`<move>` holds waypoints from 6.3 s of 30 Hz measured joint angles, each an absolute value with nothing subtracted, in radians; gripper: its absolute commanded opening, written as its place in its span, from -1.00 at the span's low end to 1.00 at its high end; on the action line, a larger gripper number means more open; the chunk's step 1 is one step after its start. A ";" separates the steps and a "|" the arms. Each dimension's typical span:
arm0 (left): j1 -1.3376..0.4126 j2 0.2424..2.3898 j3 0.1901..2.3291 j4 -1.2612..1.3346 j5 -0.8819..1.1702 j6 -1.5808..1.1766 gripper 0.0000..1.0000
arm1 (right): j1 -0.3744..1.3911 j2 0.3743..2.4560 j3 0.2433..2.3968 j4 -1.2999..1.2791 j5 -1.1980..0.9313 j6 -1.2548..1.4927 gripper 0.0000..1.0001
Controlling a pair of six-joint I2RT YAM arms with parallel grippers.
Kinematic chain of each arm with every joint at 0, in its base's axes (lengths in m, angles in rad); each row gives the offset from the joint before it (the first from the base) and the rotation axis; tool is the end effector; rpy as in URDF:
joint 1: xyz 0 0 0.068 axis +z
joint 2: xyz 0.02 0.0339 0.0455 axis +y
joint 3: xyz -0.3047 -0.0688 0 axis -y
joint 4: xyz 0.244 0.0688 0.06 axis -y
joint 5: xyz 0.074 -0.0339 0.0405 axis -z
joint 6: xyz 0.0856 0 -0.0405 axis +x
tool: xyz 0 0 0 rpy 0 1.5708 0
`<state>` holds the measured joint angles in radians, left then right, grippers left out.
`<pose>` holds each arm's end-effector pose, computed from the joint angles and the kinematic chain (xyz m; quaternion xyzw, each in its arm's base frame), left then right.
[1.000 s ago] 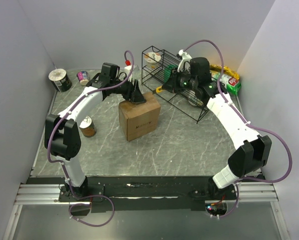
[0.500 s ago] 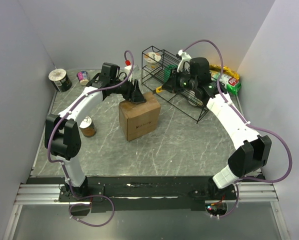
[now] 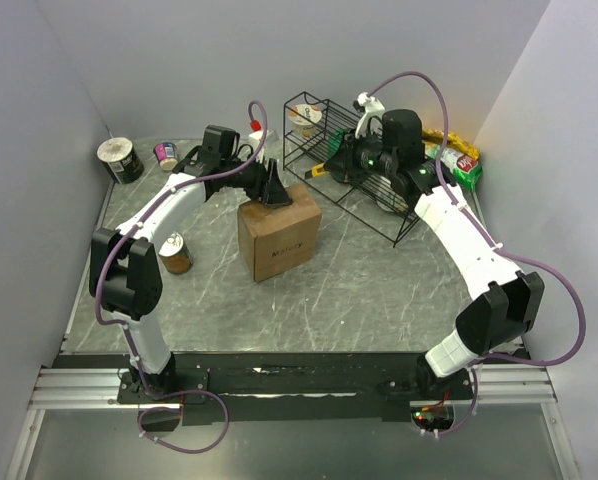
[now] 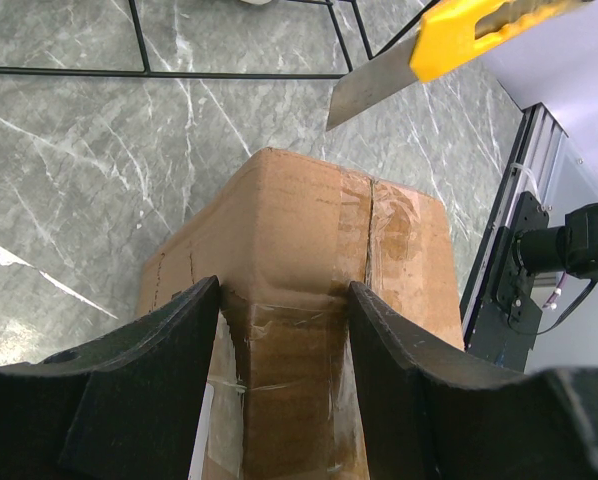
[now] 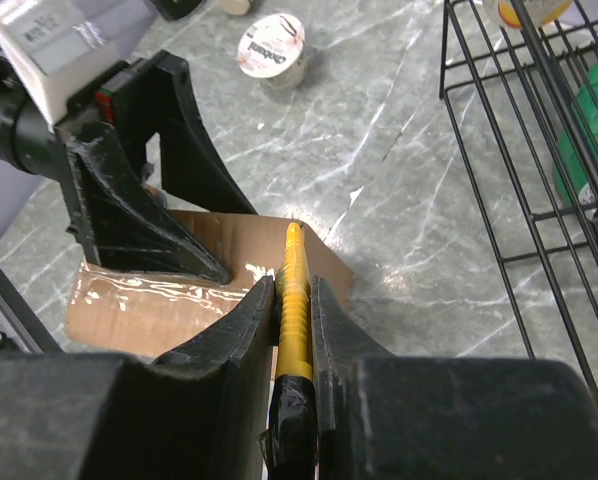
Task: Unpack the express box
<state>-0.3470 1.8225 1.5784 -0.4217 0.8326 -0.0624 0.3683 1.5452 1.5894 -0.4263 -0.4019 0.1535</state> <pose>0.4023 -0.2128 0.3266 0.2917 0.7892 -0.4374 0.3176 0.3565 0.1735 0.4319 -0.1982 0.7952 0.3013 0.4875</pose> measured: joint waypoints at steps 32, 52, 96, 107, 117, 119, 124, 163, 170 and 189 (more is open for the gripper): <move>-0.348 1.826 1.578 -0.414 0.833 -0.068 0.15 | 0.387 1.555 1.591 -0.446 -0.379 0.106 -1.00; -0.348 1.830 1.578 -0.404 0.833 -0.072 0.14 | 0.398 1.560 1.593 -0.465 -0.332 0.073 -1.00; -0.351 1.830 1.578 -0.402 0.826 -0.074 0.06 | 0.372 1.574 1.659 -0.635 -0.428 0.039 -1.00; -0.351 1.830 1.578 -0.400 0.817 -0.091 0.00 | 0.361 1.574 1.663 -0.683 -0.450 0.035 -1.00; -0.351 1.828 1.573 -0.395 0.814 -0.095 -0.02 | 0.359 1.573 1.672 -0.773 -0.461 0.001 -1.00; -0.351 1.827 1.571 -0.392 0.813 -0.095 -0.01 | 0.359 1.574 1.683 -0.805 -0.462 -0.015 -1.00; -0.351 1.824 1.567 -0.389 0.811 -0.096 -0.02 | 0.353 1.573 1.713 -0.877 -0.479 -0.047 -1.00; -0.367 1.765 1.505 -0.362 0.745 -0.079 0.01 | 0.305 1.680 1.998 -1.044 -0.478 -0.182 -1.00; -0.368 1.749 1.491 -0.364 0.734 -0.068 0.01 | 0.363 1.756 2.012 -1.028 -0.461 -0.173 -1.00; -0.369 1.745 1.485 -0.360 0.728 -0.067 0.01 | 0.427 1.754 1.986 -1.052 -0.364 -0.152 -1.00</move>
